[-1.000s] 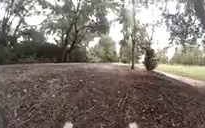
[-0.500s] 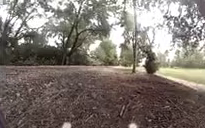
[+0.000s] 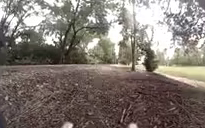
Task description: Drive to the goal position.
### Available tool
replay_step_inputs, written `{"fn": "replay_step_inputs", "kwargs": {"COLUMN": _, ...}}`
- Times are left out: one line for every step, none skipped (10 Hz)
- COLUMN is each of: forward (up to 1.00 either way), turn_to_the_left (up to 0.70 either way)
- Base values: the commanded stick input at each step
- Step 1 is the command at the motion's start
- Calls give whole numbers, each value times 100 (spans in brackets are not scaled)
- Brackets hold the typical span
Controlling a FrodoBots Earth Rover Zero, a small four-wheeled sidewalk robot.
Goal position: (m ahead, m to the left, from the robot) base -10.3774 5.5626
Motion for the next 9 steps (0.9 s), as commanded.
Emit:
{"fn": "replay_step_inputs", "kwargs": {"forward": 45, "turn_to_the_left": 0}}
{"fn": "replay_step_inputs", "kwargs": {"forward": 45, "turn_to_the_left": 0}}
{"fn": "replay_step_inputs", "kwargs": {"forward": 45, "turn_to_the_left": 0}}
{"fn": "replay_step_inputs", "kwargs": {"forward": 45, "turn_to_the_left": 0}}
{"fn": "replay_step_inputs", "kwargs": {"forward": 45, "turn_to_the_left": 10}}
{"fn": "replay_step_inputs", "kwargs": {"forward": 45, "turn_to_the_left": 25}}
{"fn": "replay_step_inputs", "kwargs": {"forward": 45, "turn_to_the_left": 27}}
{"fn": "replay_step_inputs", "kwargs": {"forward": 45, "turn_to_the_left": 27}}
{"fn": "replay_step_inputs", "kwargs": {"forward": 45, "turn_to_the_left": 27}}
